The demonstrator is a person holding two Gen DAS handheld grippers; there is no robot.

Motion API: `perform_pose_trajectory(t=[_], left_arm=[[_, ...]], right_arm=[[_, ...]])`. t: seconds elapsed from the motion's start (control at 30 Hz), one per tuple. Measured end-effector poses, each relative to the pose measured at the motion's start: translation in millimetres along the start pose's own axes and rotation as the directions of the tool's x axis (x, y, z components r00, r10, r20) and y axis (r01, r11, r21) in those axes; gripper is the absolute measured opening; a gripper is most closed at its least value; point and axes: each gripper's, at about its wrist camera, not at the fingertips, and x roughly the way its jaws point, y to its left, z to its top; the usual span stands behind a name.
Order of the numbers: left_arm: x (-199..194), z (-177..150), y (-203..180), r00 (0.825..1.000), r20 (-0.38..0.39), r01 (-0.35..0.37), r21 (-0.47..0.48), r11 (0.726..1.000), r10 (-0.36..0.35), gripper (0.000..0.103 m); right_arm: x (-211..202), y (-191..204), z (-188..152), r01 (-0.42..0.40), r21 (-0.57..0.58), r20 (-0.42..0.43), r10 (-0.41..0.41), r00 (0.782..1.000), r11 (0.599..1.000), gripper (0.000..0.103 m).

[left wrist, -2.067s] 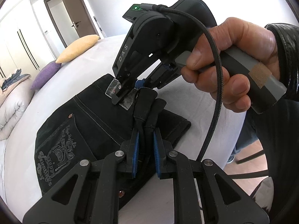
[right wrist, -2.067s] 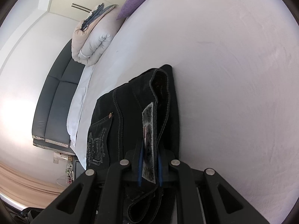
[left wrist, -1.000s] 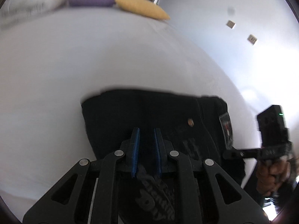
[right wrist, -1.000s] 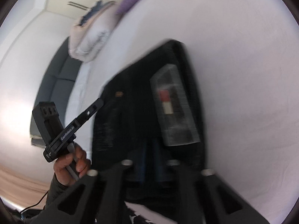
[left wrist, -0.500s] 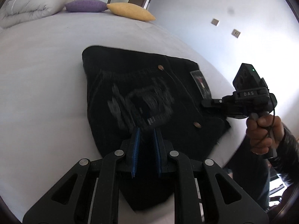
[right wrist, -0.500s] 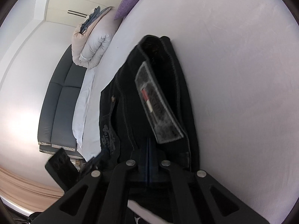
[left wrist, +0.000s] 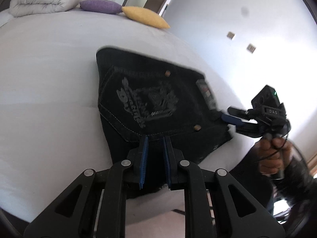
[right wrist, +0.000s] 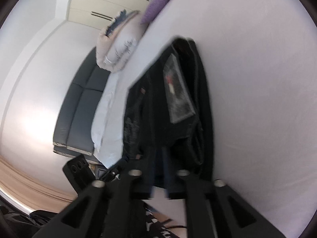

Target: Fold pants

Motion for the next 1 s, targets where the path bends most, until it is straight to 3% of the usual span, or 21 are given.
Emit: perform_pose_trajectory(t=[0.03,0.07,0.1,0.13,0.17,0.2,0.27,0.47,0.63,0.77,0.8,0.83,1.0], left_arm=[[-10,5,-1,1.0,0.024,-0.001,0.007,1.0,0.001,0.015],[-18,11,-2,0.999,0.052,-0.012,0.015,1.0,0.011,0.017],[-26,17,2,0.997,0.07,-0.015,0.016,1.0,0.014,0.03],[-30,23,5,0.997,0.079,-0.01,0.007,1.0,0.01,0.046],[-32,30,11,0.996,0.092,-0.015,-0.012,1.0,0.016,0.088],[-33,35,18,0.992,0.12,-0.037,-0.035,0.999,0.041,0.1],[-27,43,26,0.992,0.121,-0.032,-0.069,0.997,0.04,0.1],[18,53,66,0.997,-0.061,0.03,-0.247,0.969,-0.047,0.1],[51,64,63,0.986,-0.157,0.023,-0.237,0.971,-0.062,0.094],[70,72,57,0.973,-0.224,0.008,-0.209,0.978,-0.056,0.049],[72,73,56,0.972,-0.231,-0.002,-0.203,0.979,-0.046,0.046],[73,74,56,0.972,-0.232,-0.002,-0.202,0.979,-0.046,0.04],[64,76,50,0.975,-0.218,-0.003,-0.185,0.983,-0.038,0.022]], right_arm=[[-10,2,4,0.011,-0.016,0.043,-0.01,0.999,1.0,0.062],[-20,3,9,0.03,-0.022,0.082,-0.028,0.996,0.999,0.068],[-26,0,15,0.05,-0.012,0.107,-0.048,0.993,0.999,0.073],[-29,-5,23,0.063,0.007,0.113,-0.063,0.992,0.998,0.073],[-29,-9,28,0.081,0.027,0.107,-0.084,0.991,0.996,0.073],[-27,-14,34,0.1,0.046,0.098,-0.104,0.99,0.994,0.073],[-19,-25,44,0.118,0.08,0.062,-0.123,0.99,0.99,0.073],[11,-33,64,0.147,0.107,-0.044,-0.143,0.989,0.983,0.071],[46,-25,77,0.168,0.091,-0.139,-0.155,0.978,0.981,0.071],[66,-20,82,0.187,0.081,-0.166,-0.172,0.971,0.979,0.065],[69,-19,83,0.189,0.082,-0.167,-0.173,0.971,0.979,0.06],[72,-19,84,0.198,0.08,-0.168,-0.183,0.969,0.977,0.047],[66,-16,75,0.217,0.008,-0.132,-0.214,0.968,0.976,0.025]])
